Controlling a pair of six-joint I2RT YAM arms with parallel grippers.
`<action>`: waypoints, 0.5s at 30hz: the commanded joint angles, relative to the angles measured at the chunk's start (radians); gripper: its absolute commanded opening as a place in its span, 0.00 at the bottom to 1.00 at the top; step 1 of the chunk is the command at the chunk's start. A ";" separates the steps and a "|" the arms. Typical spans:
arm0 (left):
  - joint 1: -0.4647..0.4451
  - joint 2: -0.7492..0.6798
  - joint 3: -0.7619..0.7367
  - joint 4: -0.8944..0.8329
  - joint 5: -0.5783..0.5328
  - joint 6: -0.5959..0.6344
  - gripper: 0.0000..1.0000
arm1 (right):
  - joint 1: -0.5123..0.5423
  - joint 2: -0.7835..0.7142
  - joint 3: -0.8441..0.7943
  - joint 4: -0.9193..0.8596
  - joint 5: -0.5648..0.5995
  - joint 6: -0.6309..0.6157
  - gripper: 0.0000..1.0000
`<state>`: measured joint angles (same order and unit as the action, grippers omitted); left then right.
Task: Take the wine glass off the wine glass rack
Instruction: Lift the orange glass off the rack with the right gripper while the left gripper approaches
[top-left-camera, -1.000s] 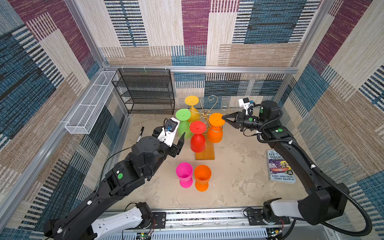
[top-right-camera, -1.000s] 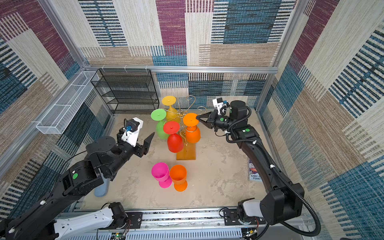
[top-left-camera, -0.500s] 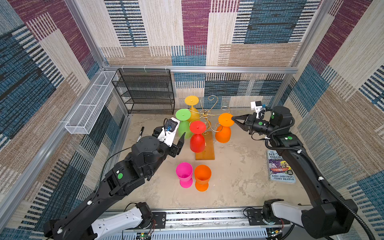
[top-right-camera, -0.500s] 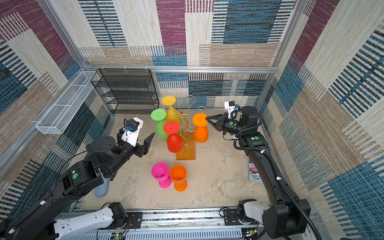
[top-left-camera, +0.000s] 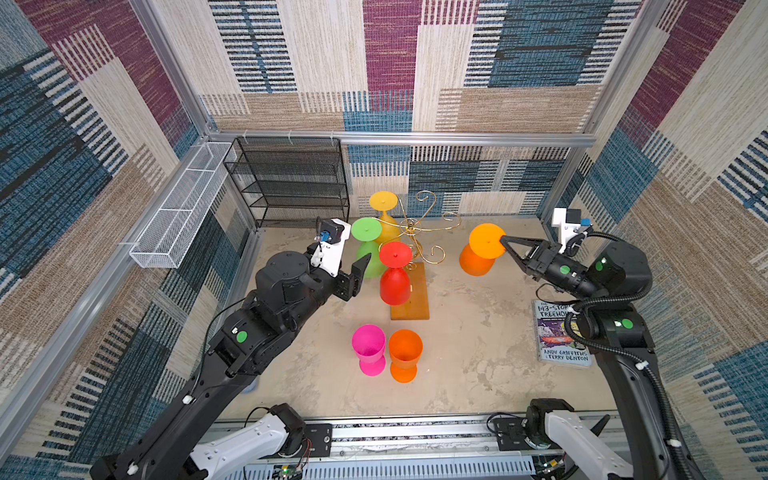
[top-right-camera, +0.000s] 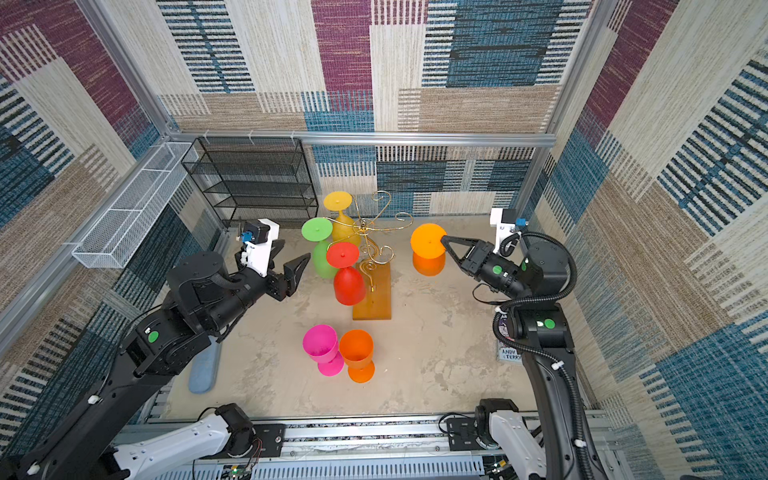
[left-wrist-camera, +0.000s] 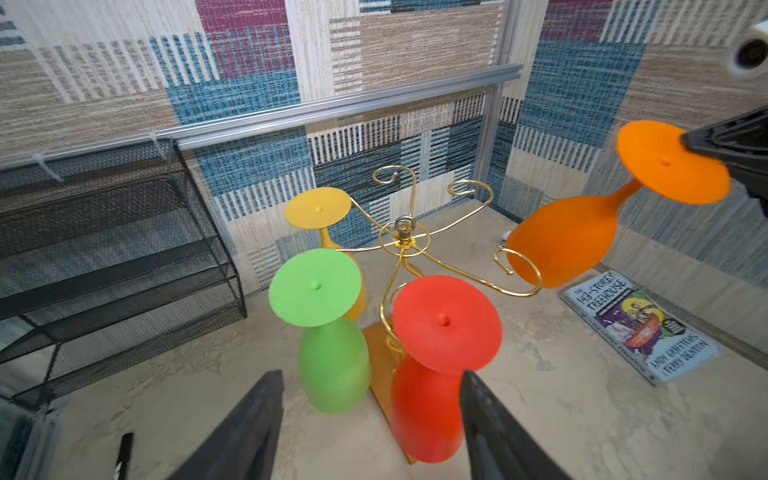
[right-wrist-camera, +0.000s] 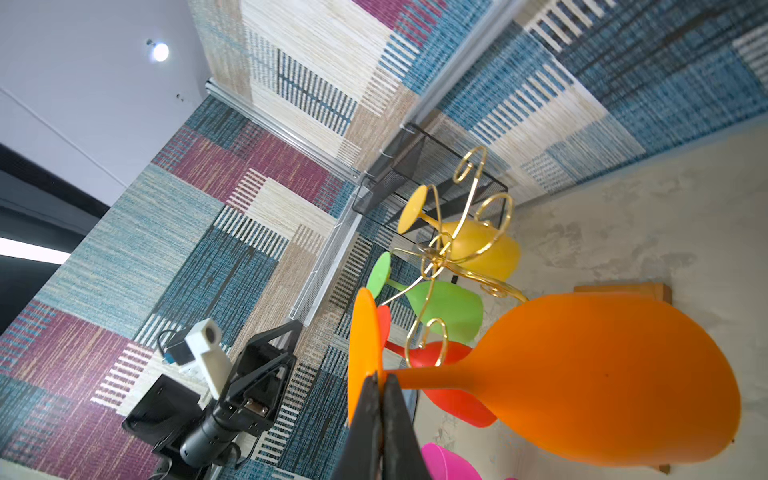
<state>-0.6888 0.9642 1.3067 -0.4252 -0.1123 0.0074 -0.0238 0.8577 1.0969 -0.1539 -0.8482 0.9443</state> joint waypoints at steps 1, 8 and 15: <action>0.028 0.025 0.027 0.099 0.228 -0.084 0.69 | -0.001 -0.018 0.039 0.085 0.008 -0.060 0.00; 0.072 0.118 0.054 0.217 0.528 -0.140 0.70 | -0.001 -0.035 0.075 0.289 -0.055 -0.027 0.00; 0.134 0.219 0.028 0.465 0.883 -0.295 0.72 | 0.001 -0.014 -0.047 0.769 -0.128 0.263 0.00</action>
<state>-0.5690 1.1625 1.3445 -0.1291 0.5648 -0.1913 -0.0242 0.8322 1.0786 0.3325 -0.9352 1.0470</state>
